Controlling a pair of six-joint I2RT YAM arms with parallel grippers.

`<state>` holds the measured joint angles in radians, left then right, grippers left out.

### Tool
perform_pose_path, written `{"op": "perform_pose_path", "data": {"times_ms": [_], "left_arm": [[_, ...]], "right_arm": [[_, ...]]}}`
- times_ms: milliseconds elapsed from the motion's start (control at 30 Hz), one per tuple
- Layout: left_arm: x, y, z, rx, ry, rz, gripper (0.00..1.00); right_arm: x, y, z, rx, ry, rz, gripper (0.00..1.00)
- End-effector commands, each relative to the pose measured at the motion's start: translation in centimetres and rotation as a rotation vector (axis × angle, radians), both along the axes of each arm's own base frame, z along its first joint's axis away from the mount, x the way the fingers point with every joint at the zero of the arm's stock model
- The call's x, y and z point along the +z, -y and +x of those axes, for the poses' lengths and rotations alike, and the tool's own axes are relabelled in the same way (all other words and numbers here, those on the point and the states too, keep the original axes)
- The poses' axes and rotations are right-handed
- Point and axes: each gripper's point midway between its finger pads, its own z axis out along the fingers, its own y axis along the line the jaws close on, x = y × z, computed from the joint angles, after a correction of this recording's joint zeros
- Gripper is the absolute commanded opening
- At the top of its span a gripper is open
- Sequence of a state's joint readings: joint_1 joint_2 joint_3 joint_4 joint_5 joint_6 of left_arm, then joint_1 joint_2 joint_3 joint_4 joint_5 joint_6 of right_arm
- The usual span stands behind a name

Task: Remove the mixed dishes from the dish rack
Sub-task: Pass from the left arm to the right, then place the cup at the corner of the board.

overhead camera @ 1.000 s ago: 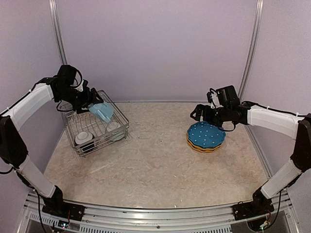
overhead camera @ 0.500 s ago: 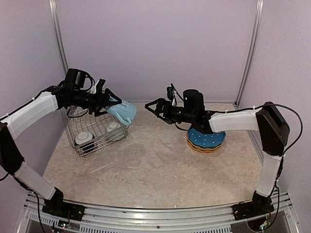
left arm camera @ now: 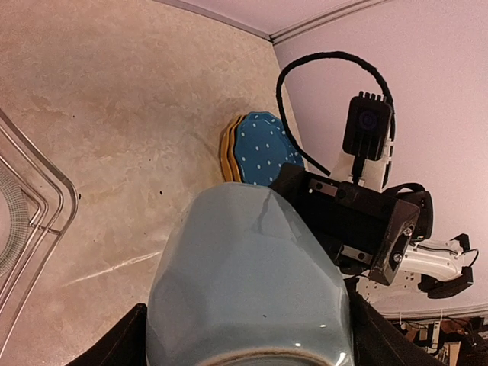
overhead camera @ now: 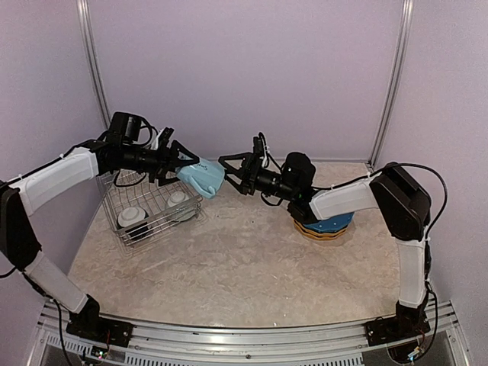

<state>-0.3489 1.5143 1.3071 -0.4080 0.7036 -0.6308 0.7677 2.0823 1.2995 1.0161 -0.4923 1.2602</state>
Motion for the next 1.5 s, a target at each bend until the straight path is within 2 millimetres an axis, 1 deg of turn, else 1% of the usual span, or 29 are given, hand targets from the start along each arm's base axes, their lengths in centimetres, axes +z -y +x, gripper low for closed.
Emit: {"op": "perform_pose_path", "data": {"times_ms": [0, 67, 200, 267, 333, 367, 467, 567, 600, 700, 767, 900, 967, 1033, 1133, 1200, 1267, 1367, 1433, 1467], "left_arm": [[2.0, 1.2, 0.1, -0.067, 0.082, -0.054, 0.20], [2.0, 1.2, 0.2, -0.074, 0.085, -0.052, 0.20], [2.2, 1.6, -0.1, -0.111, 0.102, -0.069, 0.21], [2.4, 1.9, -0.3, -0.132, 0.104, -0.077, 0.21], [2.2, 1.9, -0.2, -0.133, 0.100, -0.074, 0.21], [2.1, 1.9, -0.2, -0.135, 0.095, -0.075, 0.21], [1.7, 2.1, -0.1, -0.139, 0.067, -0.084, 0.22], [1.2, 2.1, 0.1, -0.139, 0.055, -0.080, 0.22], [1.1, 2.2, 0.1, -0.141, 0.053, -0.080, 0.22], [1.1, 2.7, -0.2, -0.162, 0.048, -0.084, 0.24], [0.7, 2.8, -0.2, -0.155, 0.048, -0.061, 0.28], [0.4, 2.2, 0.2, -0.114, 0.041, -0.013, 0.47], [0.1, 1.9, 0.5, -0.092, 0.044, 0.007, 0.61], [0.1, 1.3, 0.8, -0.061, 0.056, 0.032, 0.72], [0.5, 0.4, 1.1, -0.029, 0.063, 0.033, 0.83], [0.6, -0.4, 1.5, 0.004, 0.082, 0.057, 0.90], [0.9, -1.1, 1.7, 0.027, 0.092, 0.070, 0.94], [1.3, -1.9, 1.8, 0.056, 0.110, 0.079, 0.98], [1.5, -2.5, 2.0, 0.086, 0.129, 0.116, 0.99], [1.6, -2.8, 2.1, 0.098, 0.132, 0.128, 0.99]], "right_arm": [[1.5, -0.4, -1.5, 0.099, 0.003, 0.075, 0.78], [1.7, -0.6, -1.9, 0.131, -0.008, 0.081, 0.71], [1.8, -0.7, -2.8, 0.182, -0.029, 0.087, 0.69], [2.0, -0.6, -3.2, 0.190, -0.017, 0.096, 0.64], [2.3, -0.2, -3.3, 0.180, -0.004, 0.104, 0.62], [2.5, -0.2, -3.4, 0.178, 0.005, 0.104, 0.59], [2.7, 0.1, -3.2, 0.157, 0.030, 0.095, 0.47], [2.7, 0.5, -3.0, 0.130, 0.037, 0.095, 0.26], [2.7, 0.7, -2.9, 0.126, 0.040, 0.101, 0.21], [3.1, 1.3, -3.0, 0.119, 0.051, 0.132, 0.09], [3.2, 1.4, -3.0, 0.120, 0.055, 0.130, 0.01], [3.4, 1.7, -2.9, 0.099, 0.079, 0.105, 0.00], [3.4, 2.1, -2.8, 0.085, 0.079, 0.099, 0.00], [3.5, 2.6, -2.7, 0.074, 0.085, 0.096, 0.00], [3.0, 3.3, -2.4, 0.047, 0.084, 0.070, 0.00], [3.0, 3.9, -2.3, 0.031, 0.086, 0.051, 0.00], [2.5, 4.4, -2.1, 0.004, 0.099, 0.011, 0.00], [1.1, 5.2, -1.2, -0.044, 0.074, -0.076, 0.00], [1.1, 6.0, -1.2, -0.067, 0.087, -0.104, 0.00], [0.7, 6.4, -1.1, -0.082, 0.090, -0.132, 0.00]]}}
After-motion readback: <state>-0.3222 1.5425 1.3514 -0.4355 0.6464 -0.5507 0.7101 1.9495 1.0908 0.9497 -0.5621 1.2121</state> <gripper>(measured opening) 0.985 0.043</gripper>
